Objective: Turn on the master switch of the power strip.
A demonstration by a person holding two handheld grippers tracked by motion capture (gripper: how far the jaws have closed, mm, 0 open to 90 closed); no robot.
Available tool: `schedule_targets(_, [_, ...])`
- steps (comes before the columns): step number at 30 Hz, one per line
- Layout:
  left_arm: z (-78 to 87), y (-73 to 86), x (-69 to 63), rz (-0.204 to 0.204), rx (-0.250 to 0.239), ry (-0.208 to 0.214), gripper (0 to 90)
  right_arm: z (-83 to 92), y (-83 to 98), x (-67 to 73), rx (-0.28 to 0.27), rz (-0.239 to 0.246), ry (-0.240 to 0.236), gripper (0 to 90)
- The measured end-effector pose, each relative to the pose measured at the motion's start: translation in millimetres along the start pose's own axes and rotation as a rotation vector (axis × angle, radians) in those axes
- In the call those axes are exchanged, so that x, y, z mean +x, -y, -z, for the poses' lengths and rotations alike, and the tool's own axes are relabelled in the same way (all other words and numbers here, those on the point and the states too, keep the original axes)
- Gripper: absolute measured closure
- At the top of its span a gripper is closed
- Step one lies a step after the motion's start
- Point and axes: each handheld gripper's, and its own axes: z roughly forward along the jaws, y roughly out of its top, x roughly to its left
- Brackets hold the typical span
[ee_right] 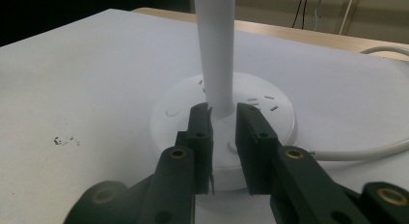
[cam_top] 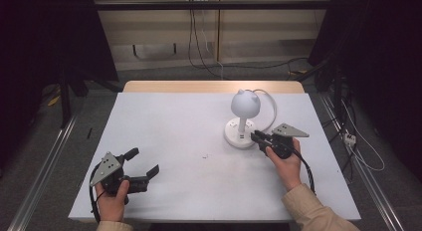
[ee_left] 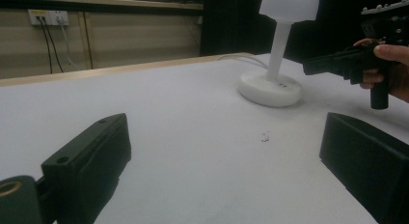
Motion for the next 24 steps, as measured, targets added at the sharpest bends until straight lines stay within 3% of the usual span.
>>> schedule_targets(24, [-0.7,0.2,-0.5,0.000,0.002,0.003,3.7,-6.9,-0.9,-1.6,0.025,-0.003,-0.012,85.1])
